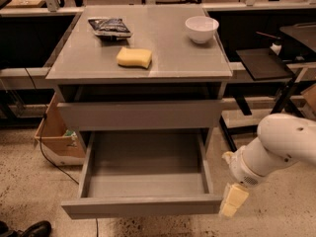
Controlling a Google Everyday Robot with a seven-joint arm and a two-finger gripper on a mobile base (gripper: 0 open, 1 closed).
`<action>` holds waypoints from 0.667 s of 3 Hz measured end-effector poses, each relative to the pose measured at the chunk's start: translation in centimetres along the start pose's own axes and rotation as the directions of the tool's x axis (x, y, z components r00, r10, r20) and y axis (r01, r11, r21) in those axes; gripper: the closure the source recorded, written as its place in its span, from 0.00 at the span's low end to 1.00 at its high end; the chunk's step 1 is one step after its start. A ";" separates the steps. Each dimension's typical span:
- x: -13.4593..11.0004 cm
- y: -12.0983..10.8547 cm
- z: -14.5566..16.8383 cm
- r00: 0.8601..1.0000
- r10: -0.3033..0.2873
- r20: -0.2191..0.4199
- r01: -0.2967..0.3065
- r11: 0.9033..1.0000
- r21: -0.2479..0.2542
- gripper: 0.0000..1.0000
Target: Close middle drawer
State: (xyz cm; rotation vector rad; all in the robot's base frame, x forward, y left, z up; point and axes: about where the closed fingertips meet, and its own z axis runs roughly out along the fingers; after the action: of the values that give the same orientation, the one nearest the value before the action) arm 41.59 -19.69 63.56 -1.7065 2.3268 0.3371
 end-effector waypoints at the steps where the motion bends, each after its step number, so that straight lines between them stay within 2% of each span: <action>1: 0.5 -0.3 3.9 0.999 -0.010 0.031 0.011 1.000 -0.025 0.00; 2: 1.4 -0.5 7.6 0.998 0.018 0.061 -0.015 0.999 -0.049 0.00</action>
Offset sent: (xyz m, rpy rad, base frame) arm 0.0071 0.0112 -0.1092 0.1083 0.0438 -0.0266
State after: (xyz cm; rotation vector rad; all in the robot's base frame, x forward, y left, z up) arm 42.04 -18.67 55.93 -1.6747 2.3082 0.4463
